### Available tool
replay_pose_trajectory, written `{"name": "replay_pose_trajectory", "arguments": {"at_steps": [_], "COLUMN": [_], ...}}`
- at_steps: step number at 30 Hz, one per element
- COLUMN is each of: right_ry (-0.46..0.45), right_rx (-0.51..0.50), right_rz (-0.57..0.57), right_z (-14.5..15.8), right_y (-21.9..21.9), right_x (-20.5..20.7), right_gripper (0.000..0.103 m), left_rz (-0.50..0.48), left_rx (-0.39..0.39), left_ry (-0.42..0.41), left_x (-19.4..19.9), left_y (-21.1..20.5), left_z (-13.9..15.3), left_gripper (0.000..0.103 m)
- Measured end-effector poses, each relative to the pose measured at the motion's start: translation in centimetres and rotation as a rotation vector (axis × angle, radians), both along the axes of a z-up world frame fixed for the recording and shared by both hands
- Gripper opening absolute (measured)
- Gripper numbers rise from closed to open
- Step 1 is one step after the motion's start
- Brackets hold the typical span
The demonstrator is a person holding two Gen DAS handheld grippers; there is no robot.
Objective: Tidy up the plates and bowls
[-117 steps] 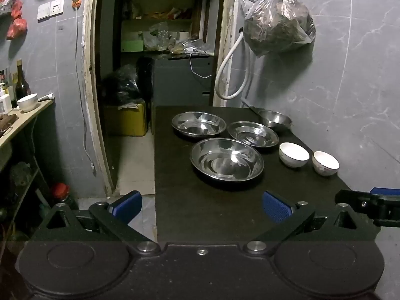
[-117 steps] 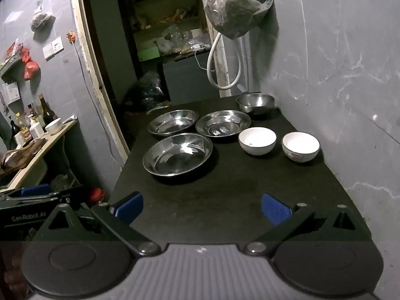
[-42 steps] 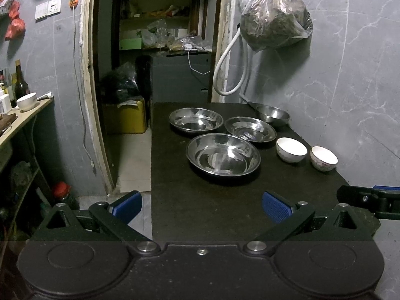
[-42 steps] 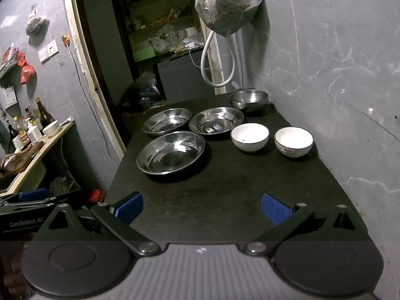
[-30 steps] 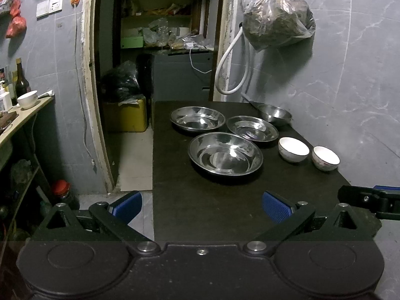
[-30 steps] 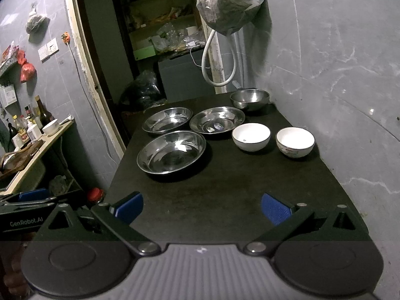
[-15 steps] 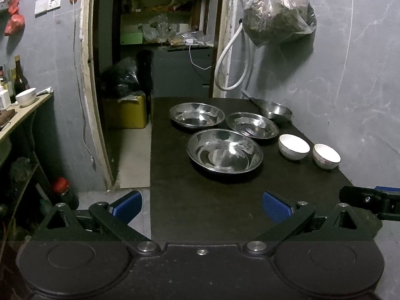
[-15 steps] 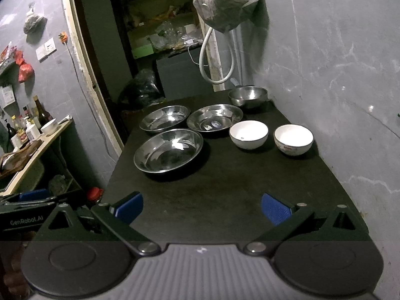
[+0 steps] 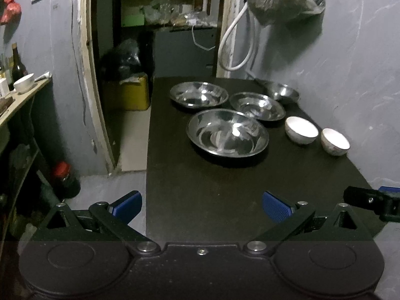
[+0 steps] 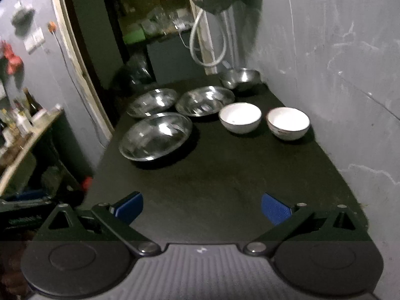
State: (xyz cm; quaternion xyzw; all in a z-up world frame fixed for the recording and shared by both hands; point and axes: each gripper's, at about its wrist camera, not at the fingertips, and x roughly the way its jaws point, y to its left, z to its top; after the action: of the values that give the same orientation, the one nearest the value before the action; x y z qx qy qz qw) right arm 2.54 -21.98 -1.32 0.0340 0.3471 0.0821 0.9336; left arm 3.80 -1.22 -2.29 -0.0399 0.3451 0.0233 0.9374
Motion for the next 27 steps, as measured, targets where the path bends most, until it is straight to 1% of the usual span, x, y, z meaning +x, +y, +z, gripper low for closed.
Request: {"name": "replay_pose_trajectory", "arguments": {"at_steps": [3,6,12,15,19,23,27], "right_ry": [0.069,0.141,0.201,0.210,0.234,0.269,0.285], "right_rx": [-0.064,-0.091,-0.121,-0.117,-0.114,-0.079,-0.060], "right_rz": [-0.003,0.002,0.034,0.064,0.087,0.093,0.097], "right_z": [-0.5,-0.9,-0.6,-0.4,-0.3,-0.3,0.0], "right_y": [0.3,0.3,0.2,0.1,-0.2,-0.7,-0.7], "right_x": [1.4,3.0,6.3,8.0,10.2,12.0,13.3], "right_gripper": [0.103,0.103,0.103,0.103,0.103,0.103,0.103], "left_rz": [0.018,0.042,0.096,0.129,0.160,0.181,0.192], "left_rx": [-0.010,-0.006,-0.011,-0.019,-0.002,0.011,0.034], "left_ry": [0.026,0.046,0.097,0.117,0.141,0.166,0.180], "left_x": [0.9,1.9,4.9,6.7,8.7,10.2,11.3], "left_y": [0.1,0.1,-0.1,-0.2,-0.6,-1.0,-1.0], "left_z": [-0.4,-0.8,-1.2,-1.3,-1.2,-0.4,0.4], "left_gripper": [0.102,0.102,0.102,0.102,0.102,0.102,0.102]}}
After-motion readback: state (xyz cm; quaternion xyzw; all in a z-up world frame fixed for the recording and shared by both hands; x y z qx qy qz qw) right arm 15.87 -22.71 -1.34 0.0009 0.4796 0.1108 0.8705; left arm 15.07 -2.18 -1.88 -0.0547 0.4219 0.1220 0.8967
